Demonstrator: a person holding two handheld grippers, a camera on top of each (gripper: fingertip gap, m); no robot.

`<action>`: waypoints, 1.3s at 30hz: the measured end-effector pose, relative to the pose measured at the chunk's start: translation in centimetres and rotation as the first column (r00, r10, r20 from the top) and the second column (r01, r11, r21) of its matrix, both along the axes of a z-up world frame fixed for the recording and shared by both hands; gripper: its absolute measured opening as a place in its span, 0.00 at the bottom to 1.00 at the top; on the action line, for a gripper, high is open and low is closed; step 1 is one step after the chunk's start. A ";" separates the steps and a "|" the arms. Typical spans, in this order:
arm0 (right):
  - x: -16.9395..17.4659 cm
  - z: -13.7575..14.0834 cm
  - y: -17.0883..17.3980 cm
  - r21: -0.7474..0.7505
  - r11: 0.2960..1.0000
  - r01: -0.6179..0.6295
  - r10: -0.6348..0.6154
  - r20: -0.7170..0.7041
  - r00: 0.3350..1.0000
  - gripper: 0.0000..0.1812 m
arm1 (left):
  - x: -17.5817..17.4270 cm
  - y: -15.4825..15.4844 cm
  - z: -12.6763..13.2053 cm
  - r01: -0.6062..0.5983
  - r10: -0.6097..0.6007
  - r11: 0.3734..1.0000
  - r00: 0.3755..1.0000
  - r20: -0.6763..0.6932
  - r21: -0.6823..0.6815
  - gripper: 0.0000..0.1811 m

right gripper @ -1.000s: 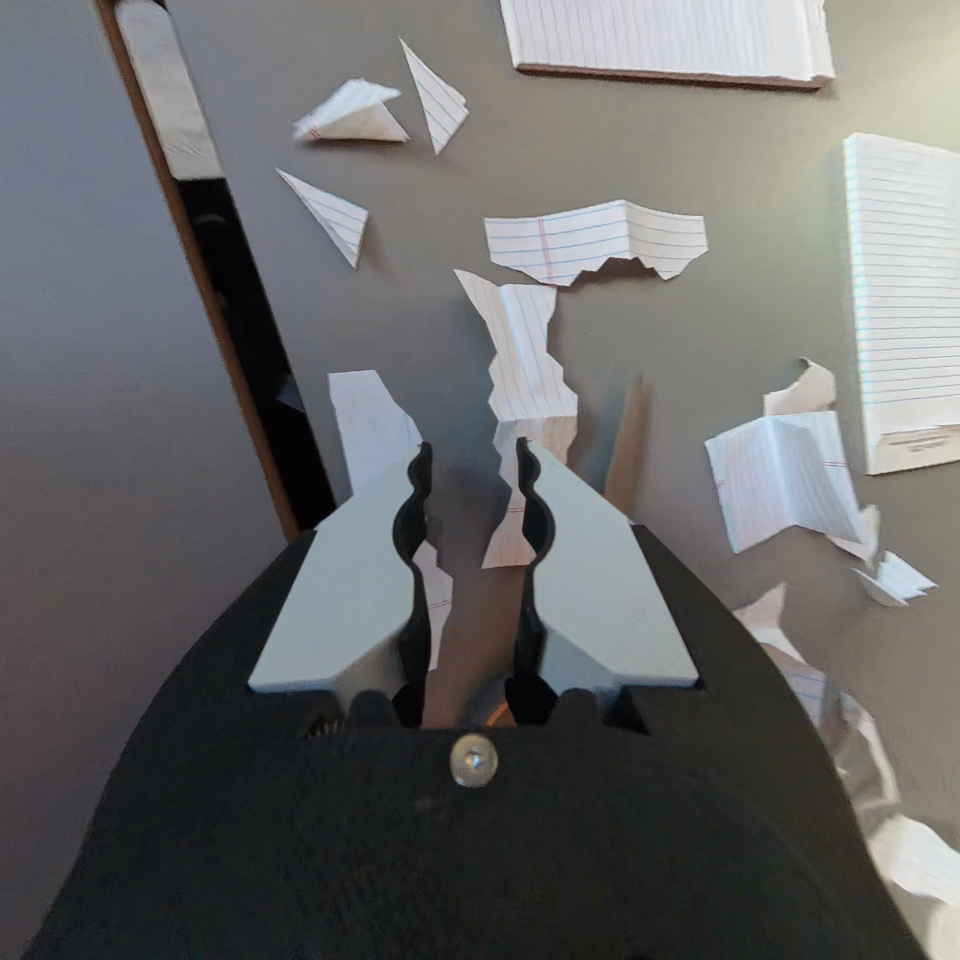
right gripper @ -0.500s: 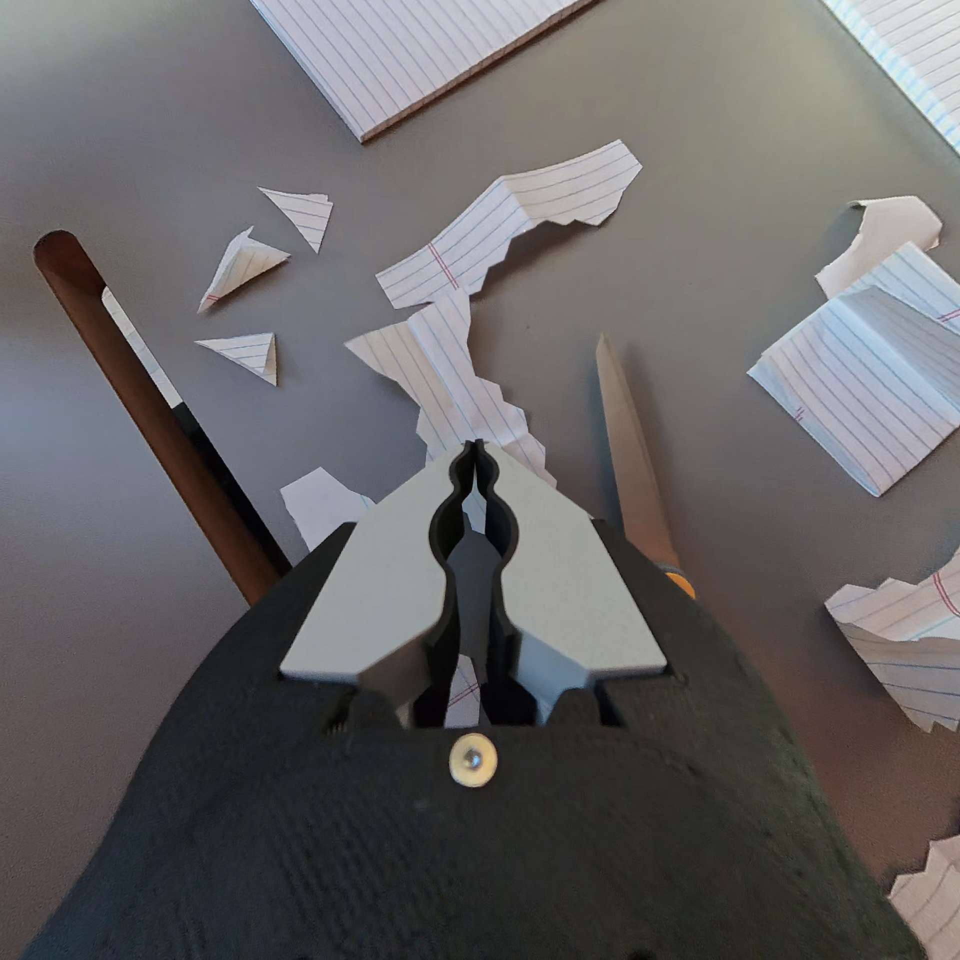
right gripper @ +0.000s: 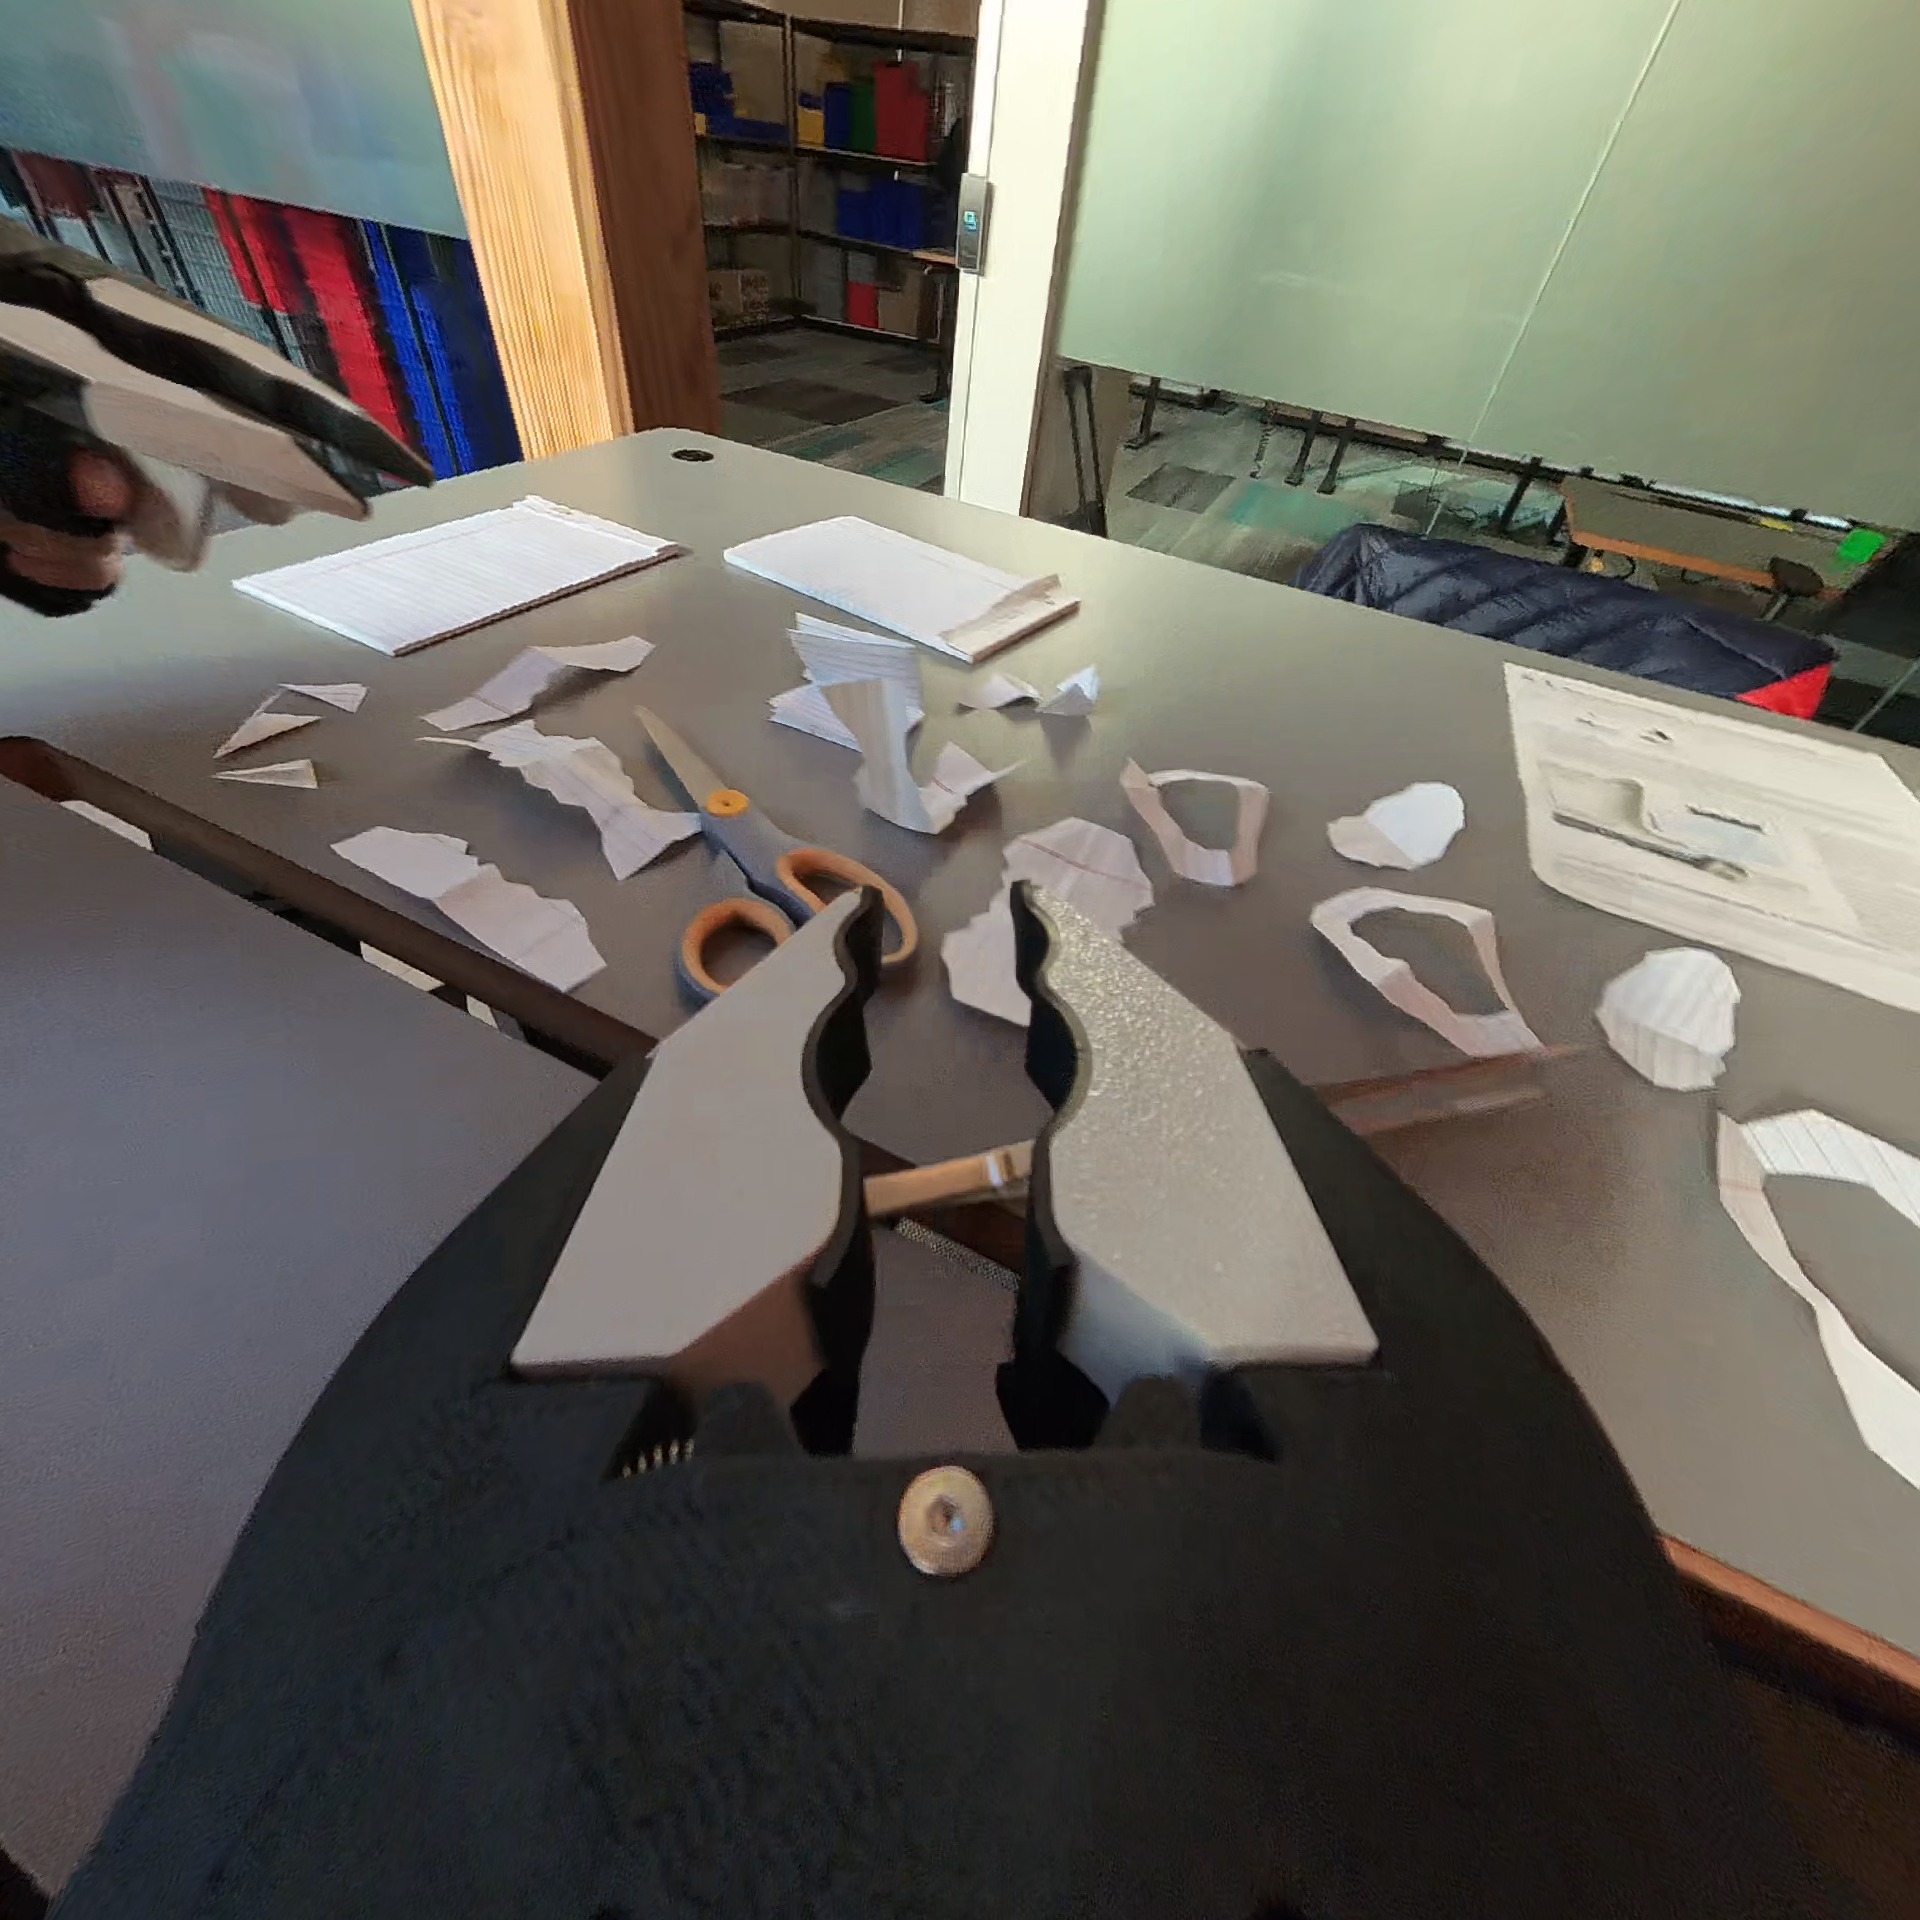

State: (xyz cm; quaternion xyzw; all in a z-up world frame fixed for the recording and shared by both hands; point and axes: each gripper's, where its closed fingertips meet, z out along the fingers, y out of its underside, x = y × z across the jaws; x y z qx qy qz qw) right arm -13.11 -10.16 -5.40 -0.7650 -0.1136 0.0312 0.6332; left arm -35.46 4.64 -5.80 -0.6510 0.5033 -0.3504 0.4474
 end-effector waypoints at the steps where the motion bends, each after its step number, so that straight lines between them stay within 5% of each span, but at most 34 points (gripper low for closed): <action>1: 1.3 -0.3 -0.7 -0.006 1.000 0.001 -0.002 -0.021 1.000 0.13 | 2.2 1.7 -0.4 -0.004 0.009 0.997 0.998 -0.059 0.083 0.24; 6: 5.2 -0.3 -2.4 -0.002 0.999 -0.034 0.034 -0.081 0.996 0.13 | 11.8 7.7 -4.3 0.096 -0.027 0.978 0.938 -0.345 0.184 0.34; 12: 9.3 -1.0 -5.2 -0.066 0.990 -0.124 0.120 -0.056 0.991 0.14 | 14.2 10.9 -8.2 0.114 0.037 0.967 0.824 -0.566 0.229 0.27; 18: 12.7 -1.8 -5.0 -0.072 0.982 -0.176 0.164 -0.151 0.975 0.14 | 13.6 10.8 -8.9 0.118 0.059 0.961 0.794 -0.606 0.249 0.00; 21: 12.6 -0.3 -3.2 -0.017 0.973 -0.228 0.219 -0.223 0.950 0.13 | 14.7 9.5 -4.6 0.125 0.098 0.919 0.845 -0.525 0.373 0.00; 23: 11.7 2.1 -1.4 0.051 0.958 -0.282 0.284 -0.281 0.916 0.13 | 16.6 6.8 1.6 0.139 0.117 0.816 0.911 -0.396 0.562 0.00; 26: 9.0 6.9 2.1 0.131 0.894 -0.429 0.441 -0.433 0.786 0.18 | 19.1 0.8 9.5 0.227 0.135 0.467 0.937 -0.323 0.855 0.00; 28: 6.5 10.7 4.3 0.185 0.799 -0.572 0.559 -0.579 0.593 0.27 | 20.6 -3.0 12.0 0.324 0.141 0.209 0.924 -0.356 0.923 0.00; 30: 4.7 14.2 6.1 0.254 0.682 -0.686 0.617 -0.704 0.353 0.29 | 21.7 -6.2 13.1 0.415 0.128 0.031 0.901 -0.415 0.910 0.00; 32: 3.0 15.5 7.2 0.231 0.577 -0.783 0.587 -0.784 0.201 0.28 | 22.0 -8.4 13.9 0.483 0.122 -0.083 0.873 -0.472 0.871 0.00; 34: 1.1 14.5 6.9 0.131 0.479 -0.868 0.569 -0.799 0.194 0.29 | 21.8 -9.5 14.7 0.532 0.148 -0.166 0.846 -0.513 0.830 0.00; 37: -1.2 14.3 5.2 0.100 0.362 -0.927 0.583 -0.800 0.141 0.30 | 21.1 -10.8 15.0 0.592 0.162 -0.211 0.806 -0.569 0.778 0.00; 39: -2.3 14.1 3.5 0.101 0.256 -0.961 0.609 -0.790 0.079 0.10 | 20.8 -11.6 15.1 0.609 0.171 -0.223 0.793 -0.584 0.761 0.00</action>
